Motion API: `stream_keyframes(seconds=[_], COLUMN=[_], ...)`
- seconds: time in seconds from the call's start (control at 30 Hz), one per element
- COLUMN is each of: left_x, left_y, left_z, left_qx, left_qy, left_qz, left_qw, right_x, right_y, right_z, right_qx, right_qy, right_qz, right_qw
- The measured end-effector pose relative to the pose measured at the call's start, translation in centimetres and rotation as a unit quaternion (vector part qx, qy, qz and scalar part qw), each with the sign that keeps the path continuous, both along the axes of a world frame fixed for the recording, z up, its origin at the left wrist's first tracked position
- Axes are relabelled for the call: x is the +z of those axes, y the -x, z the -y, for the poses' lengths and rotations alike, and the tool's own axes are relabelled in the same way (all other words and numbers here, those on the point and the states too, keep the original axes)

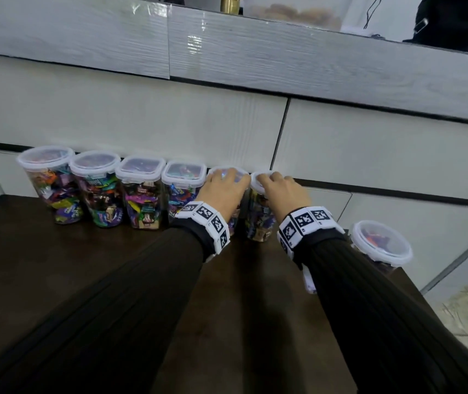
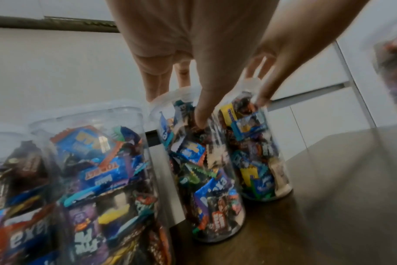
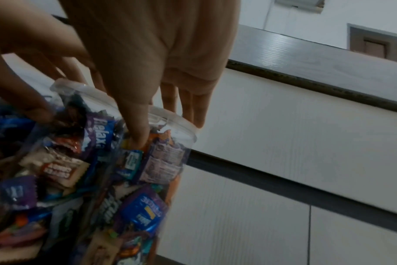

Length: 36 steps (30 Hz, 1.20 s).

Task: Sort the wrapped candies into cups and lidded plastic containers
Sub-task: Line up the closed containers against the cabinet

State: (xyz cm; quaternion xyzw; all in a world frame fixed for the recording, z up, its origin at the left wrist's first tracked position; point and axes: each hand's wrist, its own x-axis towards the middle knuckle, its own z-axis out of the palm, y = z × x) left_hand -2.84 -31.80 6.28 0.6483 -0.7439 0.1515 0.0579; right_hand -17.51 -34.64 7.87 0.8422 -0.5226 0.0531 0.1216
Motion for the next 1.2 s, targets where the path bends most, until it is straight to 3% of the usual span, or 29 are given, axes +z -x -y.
stream_keyframes(seconds=[0.13, 0.27, 0.33, 0.47, 0.63, 0.73, 0.9, 1.2], left_x=[1.1, 0.5, -0.4, -2.8, -5.0, -5.7, -7.2, -8.4], left_y=[-0.3, -0.1, 0.4, 1.7, 2.3, 1.8, 0.5, -0.1], left_z=[-2.0, -5.7, -8.0, -12.6, -16.8, -18.4, -20.3, -20.9], left_qx=[0.005, -0.066, -0.099, -0.059, -0.018, 0.022, 0.054, 0.038], left_qy=[-0.042, -0.010, -0.064, -0.233, -0.299, -0.329, -0.361, -0.328], left_qz=[-0.013, -0.019, -0.041, -0.089, -0.093, -0.094, -0.124, -0.101], left_qw=[0.999, 0.998, 0.992, 0.967, 0.950, 0.939, 0.923, 0.939], right_x=[0.2, 1.5, 2.2, 2.7, 1.6, 0.7, 0.0, -0.8], right_y=[0.8, 3.6, 5.9, 10.9, 15.6, 16.5, 16.1, 12.4], right_z=[-1.8, -4.4, -5.8, -8.5, -11.3, -12.0, -11.7, -8.8], right_qx=[-0.003, -0.032, -0.057, -0.131, -0.217, -0.206, -0.194, -0.123], right_qy=[0.000, 0.026, 0.025, 0.006, -0.056, -0.099, -0.071, -0.057], right_qz=[0.015, 0.012, 0.010, 0.035, 0.077, 0.116, 0.148, 0.161], right_qw=[1.000, 0.999, 0.998, 0.991, 0.971, 0.967, 0.967, 0.978])
